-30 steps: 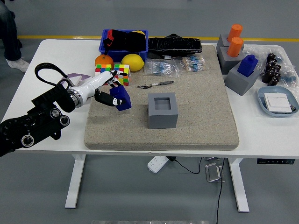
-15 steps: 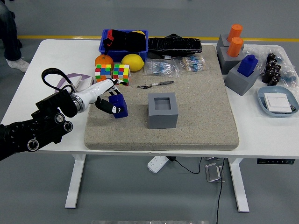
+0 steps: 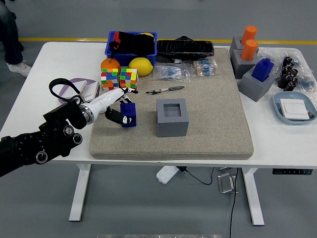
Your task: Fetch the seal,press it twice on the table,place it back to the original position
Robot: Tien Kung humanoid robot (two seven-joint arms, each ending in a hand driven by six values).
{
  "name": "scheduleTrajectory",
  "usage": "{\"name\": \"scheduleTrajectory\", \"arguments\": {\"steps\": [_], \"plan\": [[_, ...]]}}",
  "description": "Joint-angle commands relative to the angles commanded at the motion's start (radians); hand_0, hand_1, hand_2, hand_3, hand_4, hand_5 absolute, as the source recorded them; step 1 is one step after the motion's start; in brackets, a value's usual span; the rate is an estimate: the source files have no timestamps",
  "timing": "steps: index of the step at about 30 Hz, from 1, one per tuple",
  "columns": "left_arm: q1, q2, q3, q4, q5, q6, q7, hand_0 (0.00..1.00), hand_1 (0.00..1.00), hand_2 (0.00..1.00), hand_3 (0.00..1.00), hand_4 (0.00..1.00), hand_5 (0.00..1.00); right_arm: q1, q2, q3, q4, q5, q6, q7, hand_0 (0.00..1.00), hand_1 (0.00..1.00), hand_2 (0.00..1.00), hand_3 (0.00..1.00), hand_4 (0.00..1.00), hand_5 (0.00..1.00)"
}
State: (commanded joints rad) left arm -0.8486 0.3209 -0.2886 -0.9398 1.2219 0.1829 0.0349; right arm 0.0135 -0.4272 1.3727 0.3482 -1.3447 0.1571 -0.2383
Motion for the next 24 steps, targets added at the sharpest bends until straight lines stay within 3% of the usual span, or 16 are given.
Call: {"name": "scheduleTrajectory", "arguments": {"steps": [6,13,20,24], "plan": [[-0.001,0.005,-0.014,-0.01,0.008,0.002,-0.002,0.835,0.492,0.456,0.914,0.724,0.002,0.0,-0.001,0.0,0.001,0.001,-0.001,0.0,0.885,0.748,0.751,0.745,0.831,0.523],[-0.009,0.029,-0.047,-0.045,0.033,-0.006,0.003,0.835,0.492,0.456,0.912,0.721,0.002,-0.002,-0.001,0.003,0.0,0.0,-0.001,0.0,0.885,0.748,0.751,0.745,0.832,0.523],[-0.013,0.054,-0.108,-0.118,0.061,-0.027,0.031,0.834,0.491,0.455,0.911,0.719,0.002,-0.003,0.0,0.006,0.001,0.0,-0.001,0.0,0.885,0.748,0.751,0.743,0.831,0.523],[-0.017,0.061,-0.148,-0.166,0.026,-0.046,0.047,0.831,0.491,0.451,0.91,0.716,0.002,-0.003,0.0,0.007,0.0,-0.001,-0.001,0.0,0.885,0.748,0.751,0.743,0.831,0.522]]}}
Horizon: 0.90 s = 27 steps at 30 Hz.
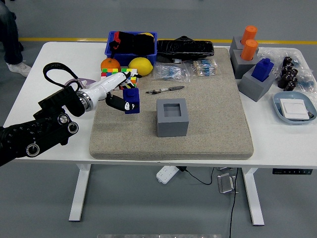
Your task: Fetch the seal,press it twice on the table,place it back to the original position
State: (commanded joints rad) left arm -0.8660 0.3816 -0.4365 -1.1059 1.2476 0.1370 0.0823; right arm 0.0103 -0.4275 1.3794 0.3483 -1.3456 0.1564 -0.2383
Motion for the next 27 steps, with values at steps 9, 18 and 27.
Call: {"name": "scheduleTrajectory", "arguments": {"steps": [9,18,27], "plan": [[0.025,-0.034,-0.105,-0.053,-0.187,0.022,-0.062,0.83,0.49,0.449,0.91,0.715,0.002,0.0,0.004,-0.003,-0.001,0.0,0.0,0.0,0.885,0.748,0.751,0.743,0.831,0.521],[0.0,-0.069,-0.079,-0.069,-0.175,0.011,-0.042,0.828,0.483,0.448,0.91,0.716,0.002,0.004,-0.001,-0.007,0.0,0.001,0.0,0.0,0.885,0.748,0.751,0.744,0.831,0.521],[-0.025,-0.106,-0.006,-0.057,-0.158,0.008,-0.025,0.828,0.48,0.447,0.909,0.715,0.002,0.011,-0.005,-0.025,0.001,0.005,0.0,0.0,0.885,0.747,0.751,0.744,0.83,0.521]]}}
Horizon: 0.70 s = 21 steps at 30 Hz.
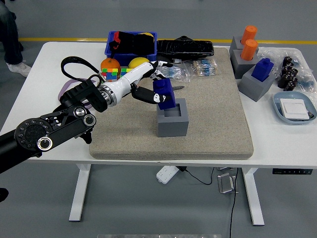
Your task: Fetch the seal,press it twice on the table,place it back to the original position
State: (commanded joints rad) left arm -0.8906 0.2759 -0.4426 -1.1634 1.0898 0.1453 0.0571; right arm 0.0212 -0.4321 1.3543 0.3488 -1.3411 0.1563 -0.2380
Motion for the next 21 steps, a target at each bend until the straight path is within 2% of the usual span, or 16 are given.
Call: {"name": "scheduleTrajectory", "arguments": {"steps": [4,13,21], "plan": [[-0.008,-0.02,0.019,0.013,-0.001,0.005,-0.004,0.828,0.48,0.446,0.909,0.715,0.002,0.002,-0.002,-0.006,-0.001,0.0,0.0,0.0,0.885,0.747,0.751,0.746,0.83,0.521],[-0.045,-0.082,0.058,0.084,0.025,0.022,-0.018,0.83,0.48,0.446,0.906,0.716,0.002,0.005,-0.007,-0.018,0.0,0.004,0.0,0.0,0.885,0.747,0.751,0.745,0.83,0.521],[-0.062,-0.103,0.097,0.128,0.027,0.016,-0.01,0.828,0.475,0.445,0.907,0.715,0.002,0.003,-0.009,-0.022,0.0,0.006,0.0,0.0,0.885,0.746,0.751,0.747,0.83,0.52]]}}
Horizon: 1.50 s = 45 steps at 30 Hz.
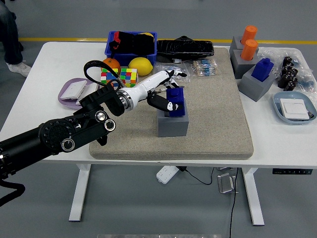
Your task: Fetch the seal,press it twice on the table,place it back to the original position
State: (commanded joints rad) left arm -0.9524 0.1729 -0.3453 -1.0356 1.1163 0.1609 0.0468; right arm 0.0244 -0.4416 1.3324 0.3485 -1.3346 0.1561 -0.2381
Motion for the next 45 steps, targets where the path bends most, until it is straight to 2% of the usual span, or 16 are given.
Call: {"name": "scheduleTrajectory", "arguments": {"steps": [9,19,45], "plan": [[-0.014,-0.018,0.004,0.039,0.009,0.002,0.001,0.828,0.474,0.445,0.908,0.715,0.002,0.003,0.0,-0.001,0.001,0.001,0.0,0.0,0.885,0.747,0.752,0.748,0.831,0.521],[-0.013,-0.028,0.013,0.053,0.01,0.0,0.003,0.828,0.472,0.444,0.907,0.714,0.002,0.003,-0.001,0.001,0.001,0.001,0.0,0.0,0.885,0.748,0.751,0.749,0.831,0.521],[-0.029,-0.01,0.01,0.046,0.059,-0.024,0.032,0.827,0.465,0.444,0.906,0.712,0.002,0.002,0.001,0.009,0.001,-0.002,0.0,0.0,0.885,0.747,0.751,0.75,0.831,0.521]]}}
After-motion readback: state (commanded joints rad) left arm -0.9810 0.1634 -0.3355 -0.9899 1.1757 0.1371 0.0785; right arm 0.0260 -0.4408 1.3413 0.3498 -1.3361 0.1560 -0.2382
